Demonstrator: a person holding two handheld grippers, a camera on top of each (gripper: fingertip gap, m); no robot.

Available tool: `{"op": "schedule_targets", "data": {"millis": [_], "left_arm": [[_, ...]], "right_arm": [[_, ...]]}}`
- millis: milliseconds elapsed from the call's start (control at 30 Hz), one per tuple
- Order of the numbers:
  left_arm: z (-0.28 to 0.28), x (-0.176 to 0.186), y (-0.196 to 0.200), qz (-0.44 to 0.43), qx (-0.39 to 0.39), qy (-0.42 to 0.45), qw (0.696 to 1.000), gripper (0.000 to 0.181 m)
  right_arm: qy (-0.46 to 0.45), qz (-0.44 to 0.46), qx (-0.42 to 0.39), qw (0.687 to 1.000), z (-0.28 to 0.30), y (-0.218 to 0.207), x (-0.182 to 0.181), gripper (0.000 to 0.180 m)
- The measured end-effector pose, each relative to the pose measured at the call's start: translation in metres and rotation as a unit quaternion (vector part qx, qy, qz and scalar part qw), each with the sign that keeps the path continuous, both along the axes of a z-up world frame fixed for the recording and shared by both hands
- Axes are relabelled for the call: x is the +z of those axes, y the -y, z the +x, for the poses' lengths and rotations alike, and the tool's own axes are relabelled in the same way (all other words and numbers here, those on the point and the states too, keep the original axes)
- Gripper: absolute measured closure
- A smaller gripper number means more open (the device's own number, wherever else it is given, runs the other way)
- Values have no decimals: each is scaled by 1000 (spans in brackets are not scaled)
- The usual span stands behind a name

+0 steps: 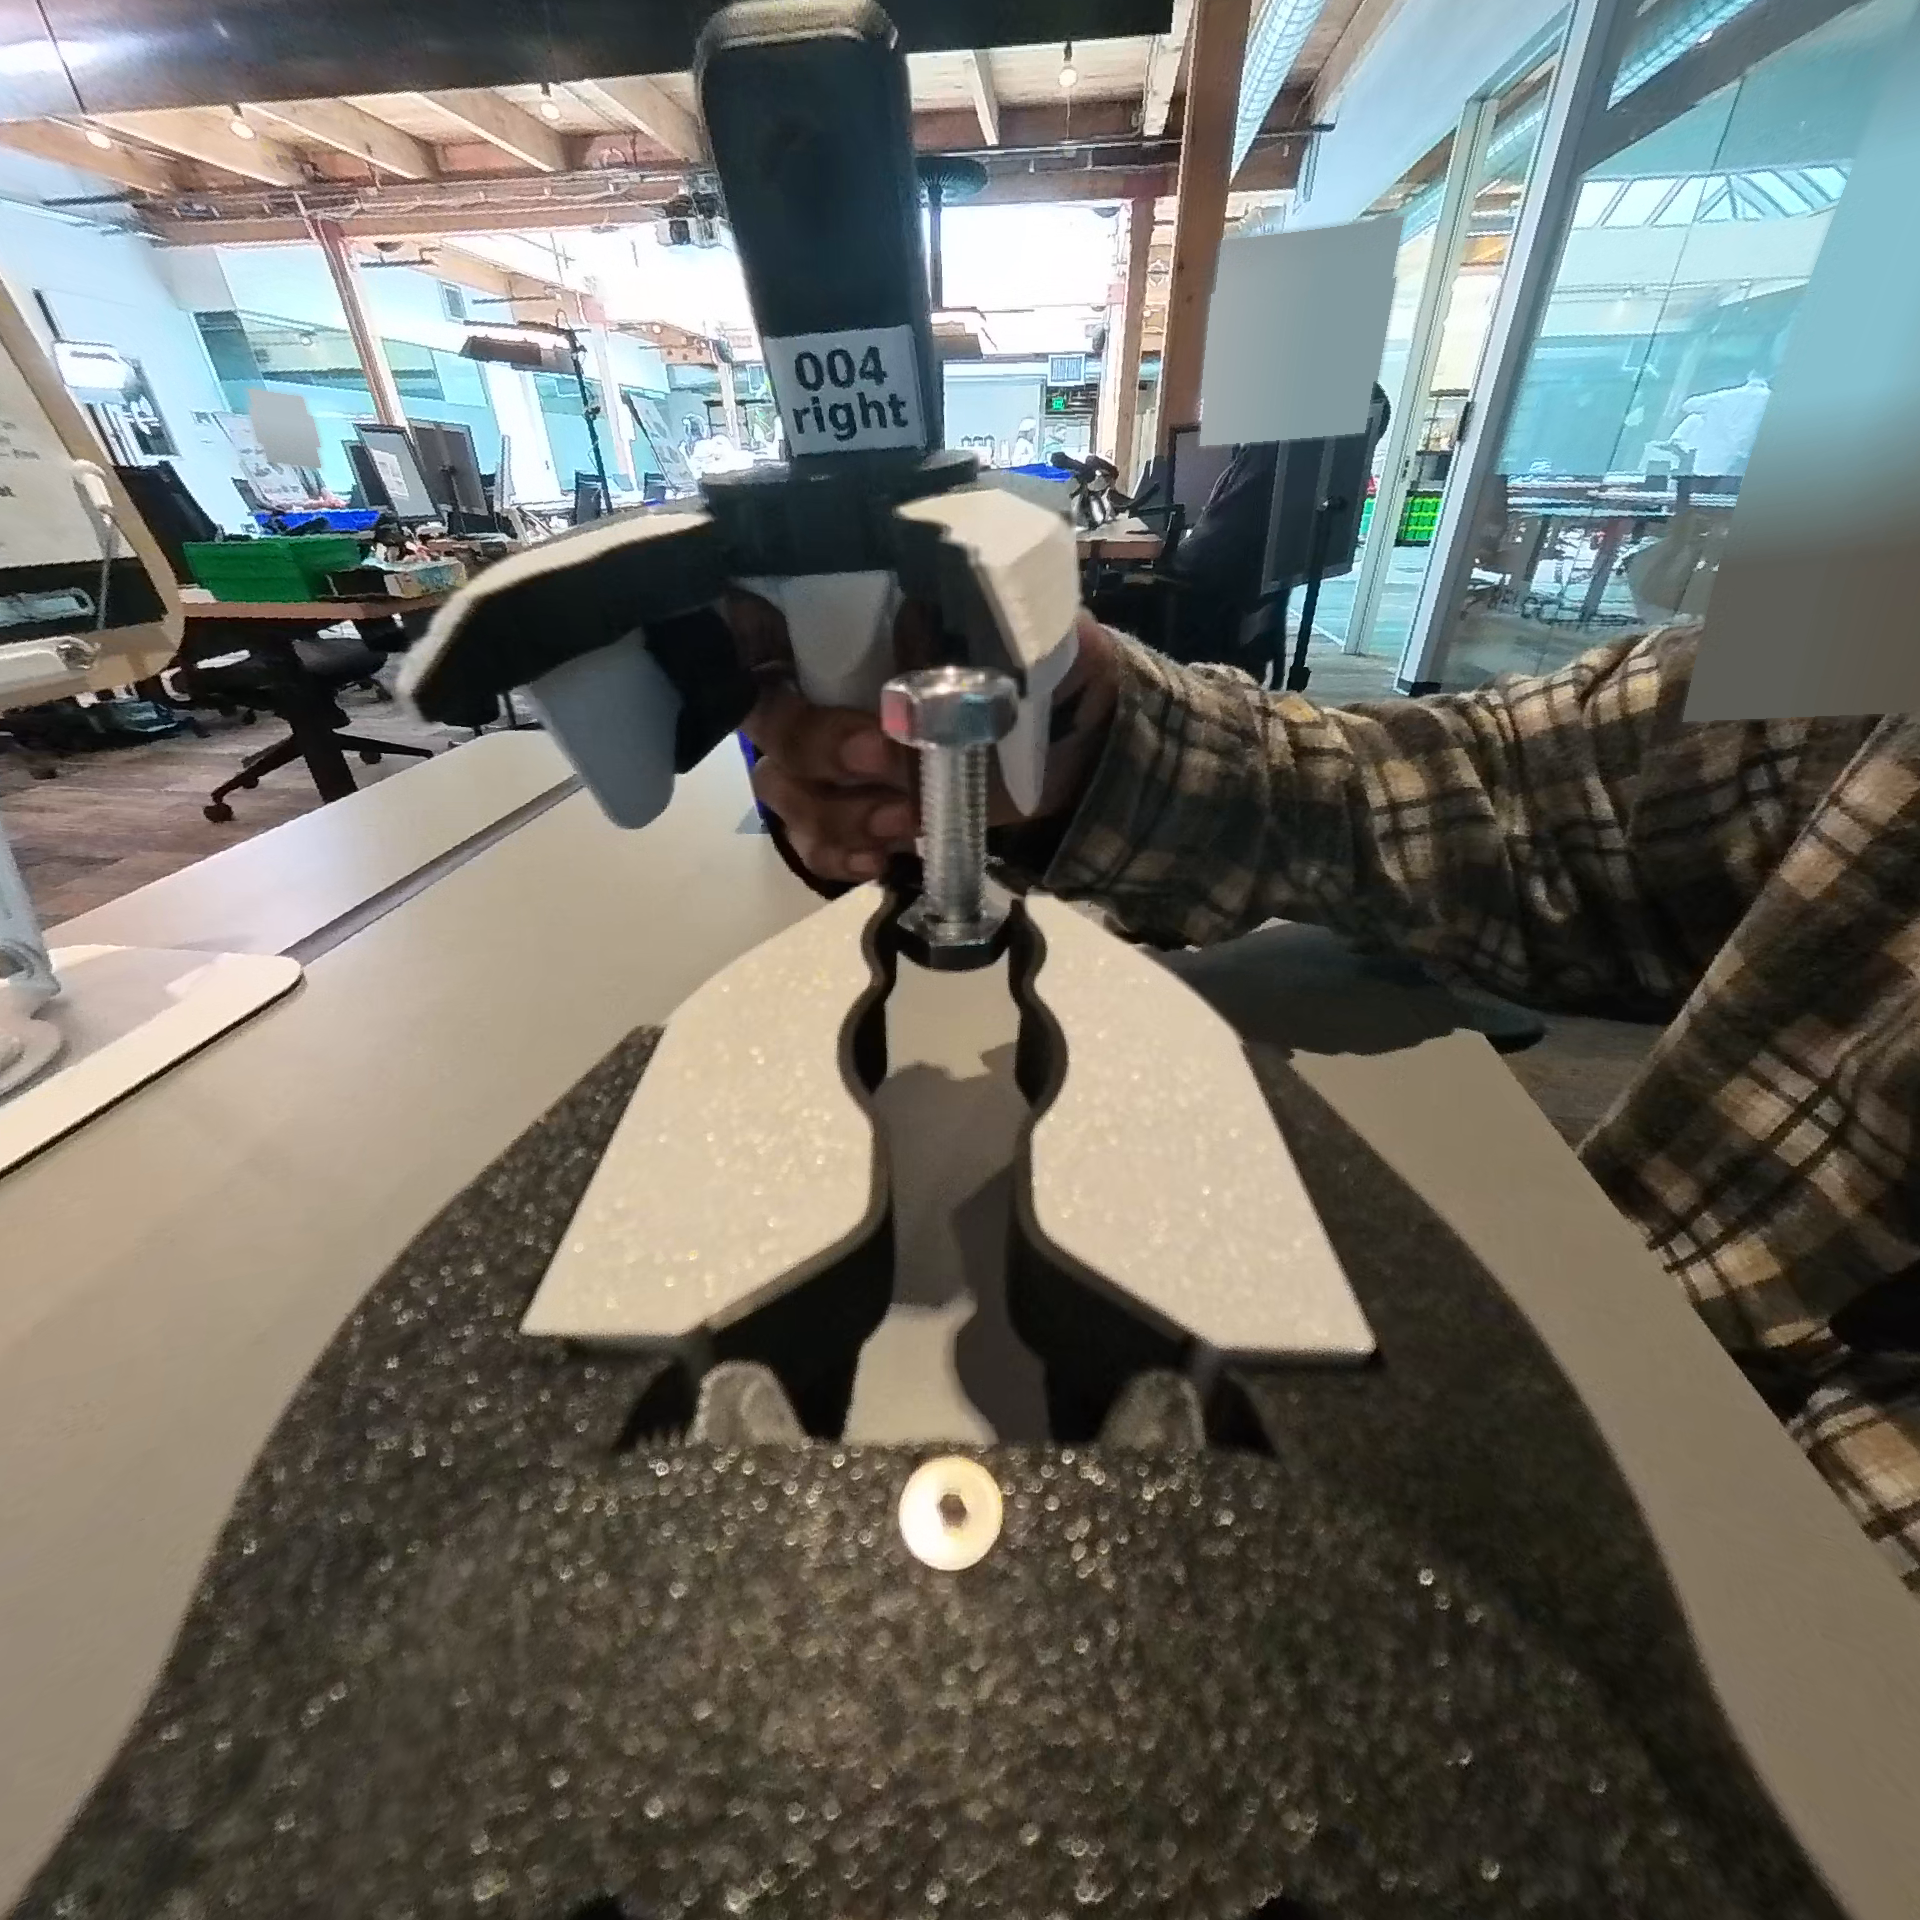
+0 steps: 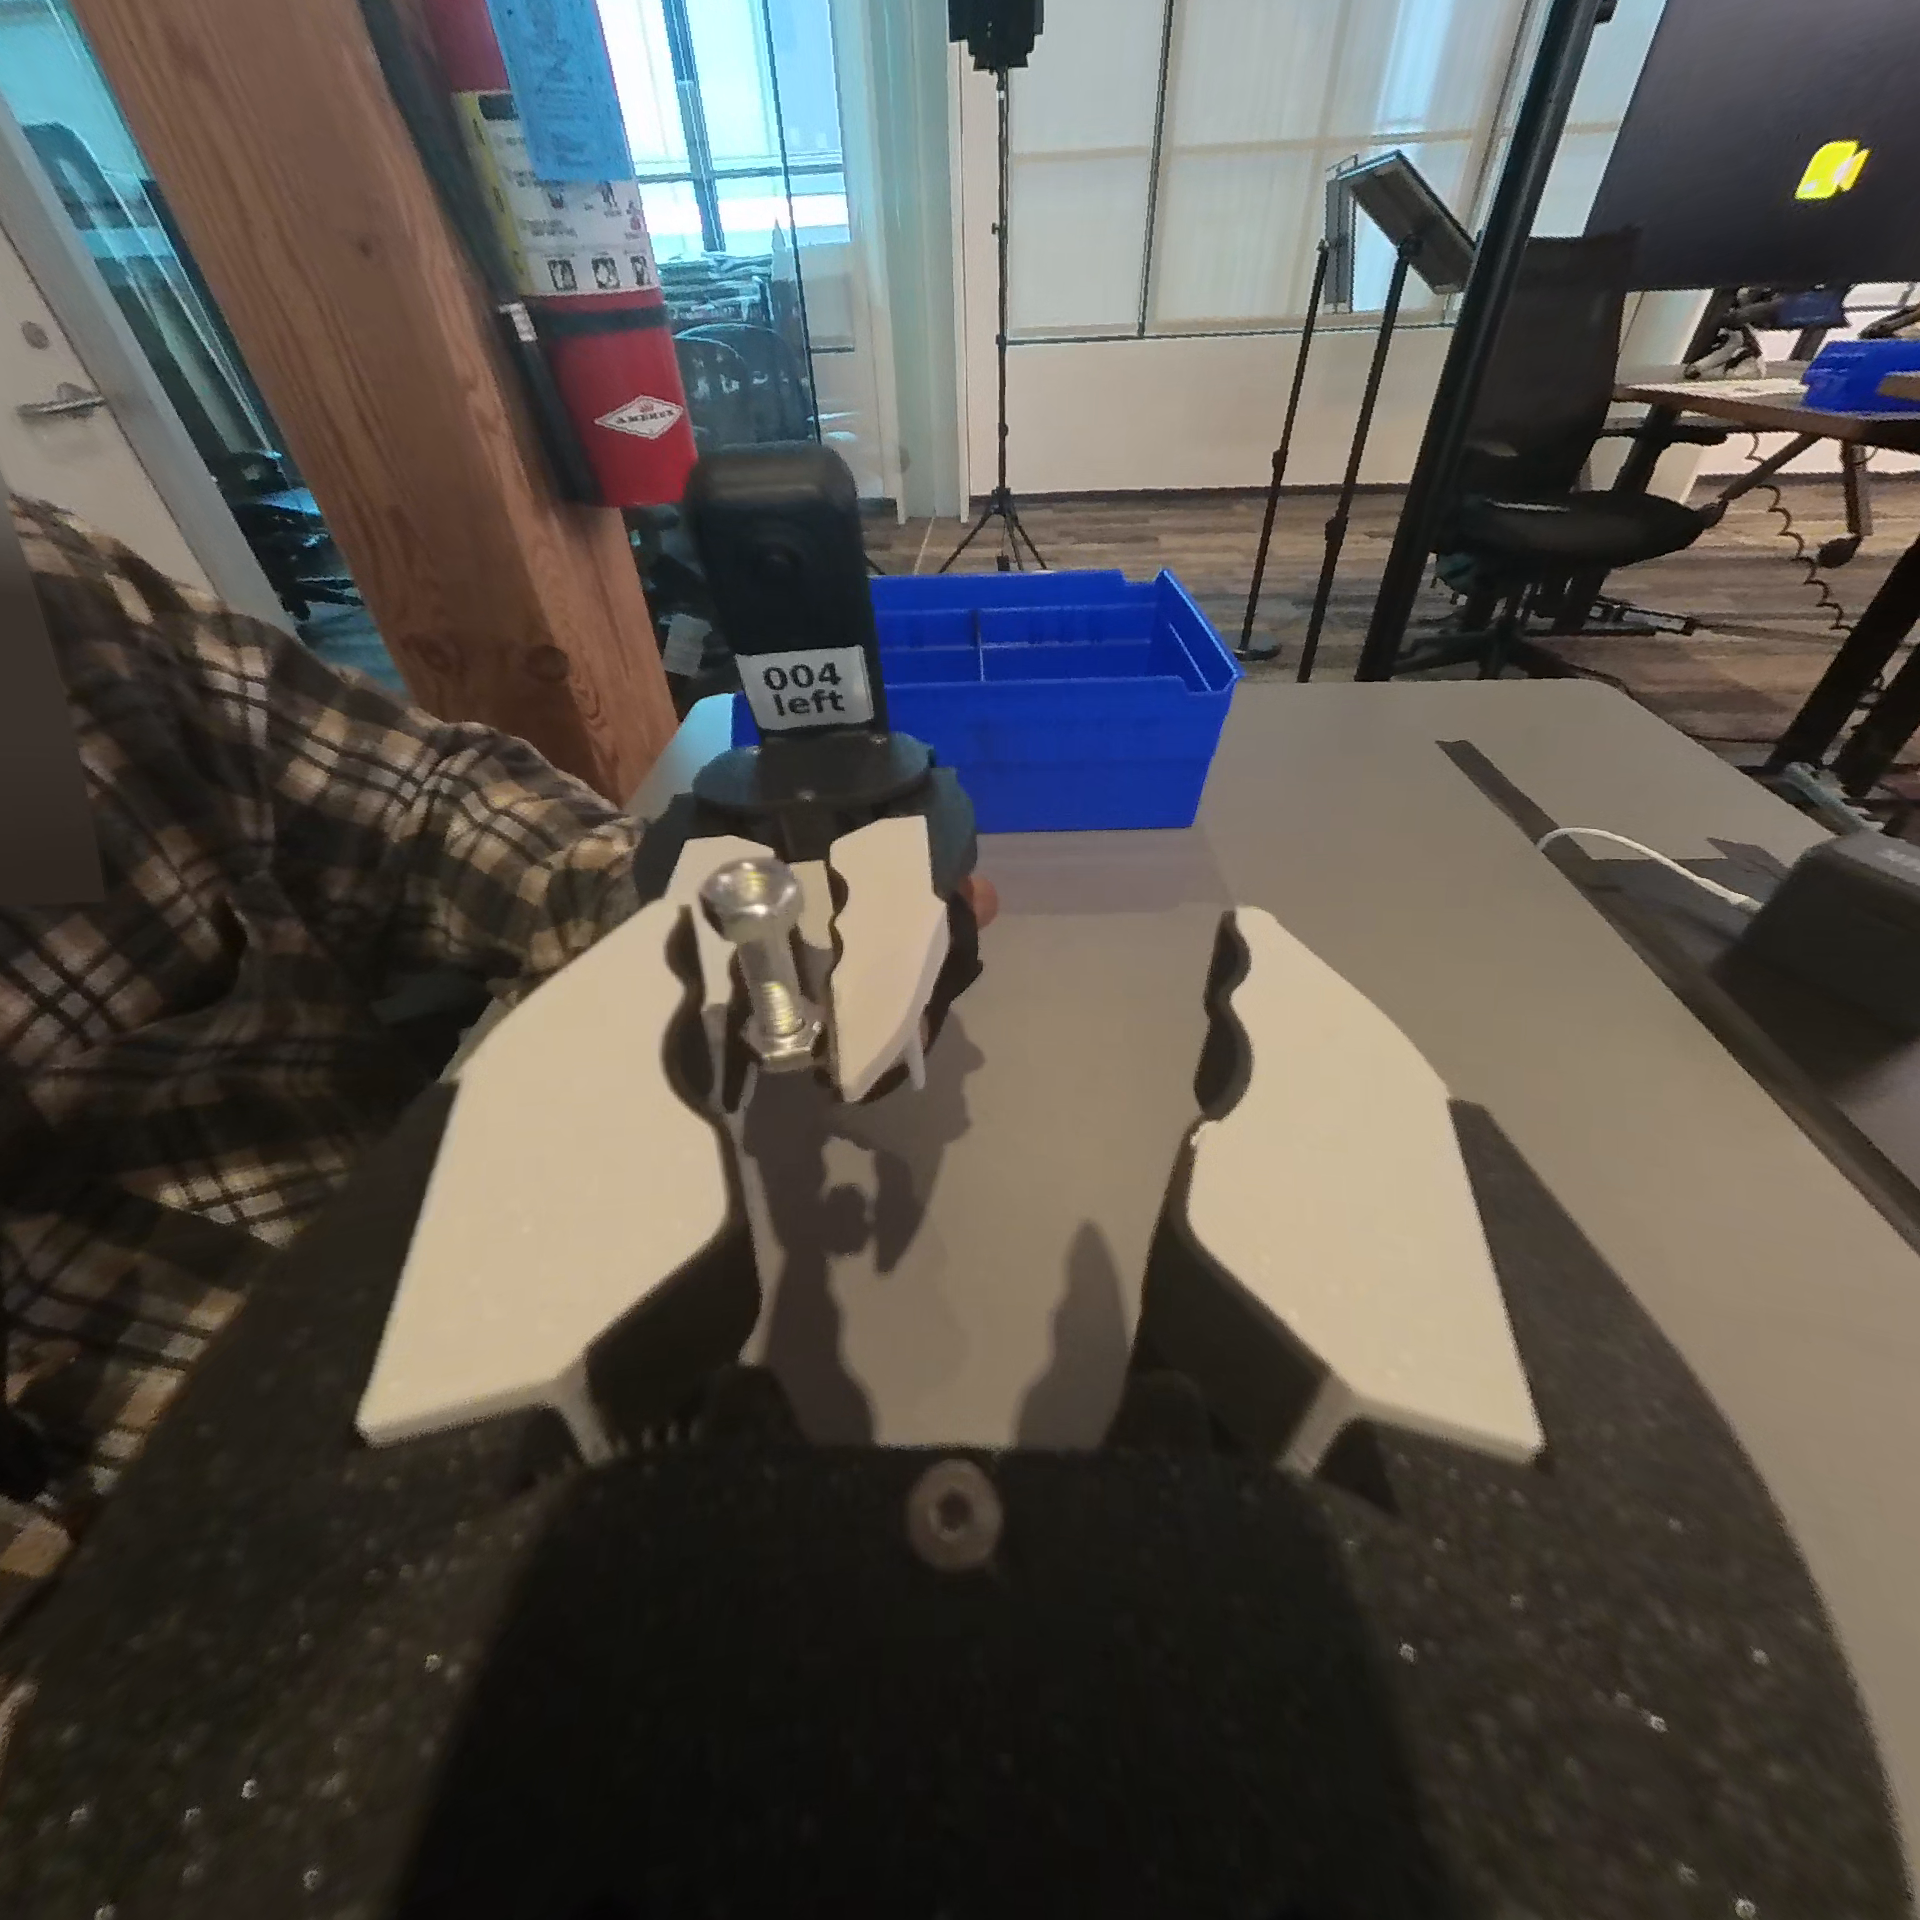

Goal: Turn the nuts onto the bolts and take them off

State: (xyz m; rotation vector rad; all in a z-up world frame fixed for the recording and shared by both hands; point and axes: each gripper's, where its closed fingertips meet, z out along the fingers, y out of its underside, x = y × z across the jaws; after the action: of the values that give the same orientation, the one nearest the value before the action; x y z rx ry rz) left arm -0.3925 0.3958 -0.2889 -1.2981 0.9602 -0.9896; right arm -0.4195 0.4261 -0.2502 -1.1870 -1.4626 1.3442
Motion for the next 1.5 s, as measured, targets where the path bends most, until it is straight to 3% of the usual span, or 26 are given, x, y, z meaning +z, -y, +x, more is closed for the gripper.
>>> {"op": "schedule_targets", "data": {"millis": [367, 567, 700, 933, 1500], "left_arm": [[-4, 1, -6, 2, 26, -1, 1000, 161], [-13, -5, -22, -12, 79, -5, 997, 161], [-14, -5, -23, -15, 85, -5, 996, 161], [-12, 1, -18, 0, 75, 0, 997, 161], [-14, 4, -17, 8, 71, 8, 997, 161]], "right_arm": [[-2, -1, -31, 1000, 0, -3, 1, 88], [-18, -6, -178, 984, 2, -2, 4, 107], [-20, 10, -216, 976, -3, 2, 2, 112], [-23, -38, -202, 978, 0, -11, -2, 106], [-36, -16, -148, 988, 3, -1, 9, 105]]}}
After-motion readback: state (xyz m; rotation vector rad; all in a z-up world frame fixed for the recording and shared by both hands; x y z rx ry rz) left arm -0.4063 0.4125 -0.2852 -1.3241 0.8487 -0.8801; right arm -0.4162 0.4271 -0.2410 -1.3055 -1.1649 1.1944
